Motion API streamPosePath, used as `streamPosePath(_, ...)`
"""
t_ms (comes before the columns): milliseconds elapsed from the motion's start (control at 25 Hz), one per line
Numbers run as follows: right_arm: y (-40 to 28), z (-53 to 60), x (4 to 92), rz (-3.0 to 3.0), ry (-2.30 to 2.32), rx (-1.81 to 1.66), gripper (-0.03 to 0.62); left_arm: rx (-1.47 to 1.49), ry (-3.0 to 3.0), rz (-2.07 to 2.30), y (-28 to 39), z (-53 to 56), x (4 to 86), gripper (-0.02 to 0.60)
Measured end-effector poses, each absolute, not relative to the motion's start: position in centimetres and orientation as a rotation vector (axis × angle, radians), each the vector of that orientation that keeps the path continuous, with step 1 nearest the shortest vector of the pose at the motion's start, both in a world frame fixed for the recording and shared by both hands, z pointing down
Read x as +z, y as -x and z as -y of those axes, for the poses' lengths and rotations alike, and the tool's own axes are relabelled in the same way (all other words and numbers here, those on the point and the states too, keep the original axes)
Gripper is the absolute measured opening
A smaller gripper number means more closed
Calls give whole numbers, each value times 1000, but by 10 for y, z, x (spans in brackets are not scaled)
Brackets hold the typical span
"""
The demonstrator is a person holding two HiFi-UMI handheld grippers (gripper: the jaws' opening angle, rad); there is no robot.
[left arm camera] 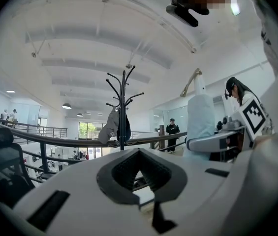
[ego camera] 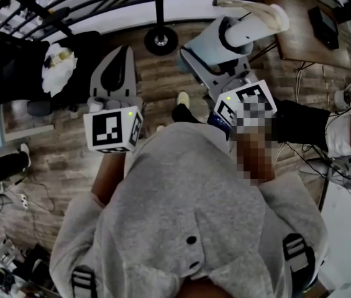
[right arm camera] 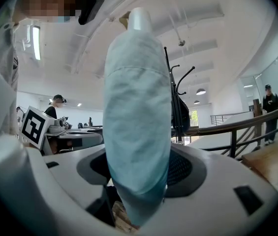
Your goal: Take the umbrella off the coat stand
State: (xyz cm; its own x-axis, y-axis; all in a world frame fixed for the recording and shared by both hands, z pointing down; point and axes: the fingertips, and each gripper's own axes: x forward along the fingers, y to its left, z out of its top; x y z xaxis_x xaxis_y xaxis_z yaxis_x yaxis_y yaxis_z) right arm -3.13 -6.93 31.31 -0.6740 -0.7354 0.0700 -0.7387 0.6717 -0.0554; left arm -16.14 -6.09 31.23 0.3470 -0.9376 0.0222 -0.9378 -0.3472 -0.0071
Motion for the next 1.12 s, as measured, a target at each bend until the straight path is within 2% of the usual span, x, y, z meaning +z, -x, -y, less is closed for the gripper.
streamPosePath(680,24,-22,315,2855,-1287,173,287,52,-2587,1741,154,-33,327,11)
streamPosePath(1120,-30,-23,307,2859,-1301,206,287,83,-2598,1711,99,-25,319,11)
